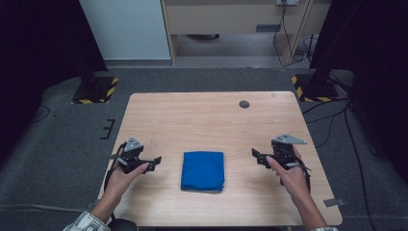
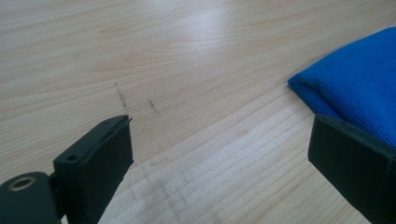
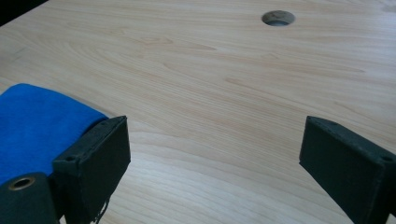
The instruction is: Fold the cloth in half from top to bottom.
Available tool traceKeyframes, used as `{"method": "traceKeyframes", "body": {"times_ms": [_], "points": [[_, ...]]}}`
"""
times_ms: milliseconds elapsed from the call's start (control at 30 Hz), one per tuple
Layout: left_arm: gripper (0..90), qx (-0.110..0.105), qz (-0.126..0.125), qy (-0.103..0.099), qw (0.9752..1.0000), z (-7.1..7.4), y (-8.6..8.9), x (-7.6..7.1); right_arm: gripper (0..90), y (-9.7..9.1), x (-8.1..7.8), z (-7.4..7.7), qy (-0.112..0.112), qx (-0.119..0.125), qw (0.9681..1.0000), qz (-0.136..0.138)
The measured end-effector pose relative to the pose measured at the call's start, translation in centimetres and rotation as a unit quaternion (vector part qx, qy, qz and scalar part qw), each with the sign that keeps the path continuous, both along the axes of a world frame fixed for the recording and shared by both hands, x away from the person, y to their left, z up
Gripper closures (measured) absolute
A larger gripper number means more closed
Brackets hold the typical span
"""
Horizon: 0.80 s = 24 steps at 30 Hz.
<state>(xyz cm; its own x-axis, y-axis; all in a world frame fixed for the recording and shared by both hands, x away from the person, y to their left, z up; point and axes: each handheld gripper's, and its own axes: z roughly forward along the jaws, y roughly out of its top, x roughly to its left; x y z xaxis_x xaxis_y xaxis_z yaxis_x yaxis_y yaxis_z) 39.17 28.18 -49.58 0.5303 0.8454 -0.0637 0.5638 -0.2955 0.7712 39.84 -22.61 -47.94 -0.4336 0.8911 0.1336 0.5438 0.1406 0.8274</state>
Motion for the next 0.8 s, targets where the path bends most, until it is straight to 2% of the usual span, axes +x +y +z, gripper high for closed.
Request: {"method": "traceKeyframes", "body": {"times_ms": [233, 533, 700, 733, 800], "points": [[6.0, 0.006, 0.002, 0.007, 1.0000, -0.4, 0.3, 0.2, 9.2, -2.1, -0.3, -0.8, 0.011, 0.000, 0.9997, -0.019], [6.4, 0.031, 0.000, 0.024, 0.9992, -1.3, 0.5, 0.9, 9.5, -3.8, -0.4, -2.5, 0.037, -0.014, 0.9989, -0.025], [6.3, 0.051, 0.002, 0.029, 0.9983, -1.6, 0.5, 1.9, 10.5, -4.8, 0.4, -3.3, 0.047, -0.018, 0.9979, -0.040], [6.4, 0.045, 0.008, 0.024, 0.9987, -1.6, 0.5, 2.1, 10.5, -5.0, 0.7, -3.4, 0.048, -0.018, 0.9977, -0.043], [6.2, 0.055, 0.006, 0.030, 0.9980, -1.6, 0.4, 2.6, 10.5, -5.5, 1.2, -3.5, 0.050, -0.015, 0.9973, -0.053]]}}
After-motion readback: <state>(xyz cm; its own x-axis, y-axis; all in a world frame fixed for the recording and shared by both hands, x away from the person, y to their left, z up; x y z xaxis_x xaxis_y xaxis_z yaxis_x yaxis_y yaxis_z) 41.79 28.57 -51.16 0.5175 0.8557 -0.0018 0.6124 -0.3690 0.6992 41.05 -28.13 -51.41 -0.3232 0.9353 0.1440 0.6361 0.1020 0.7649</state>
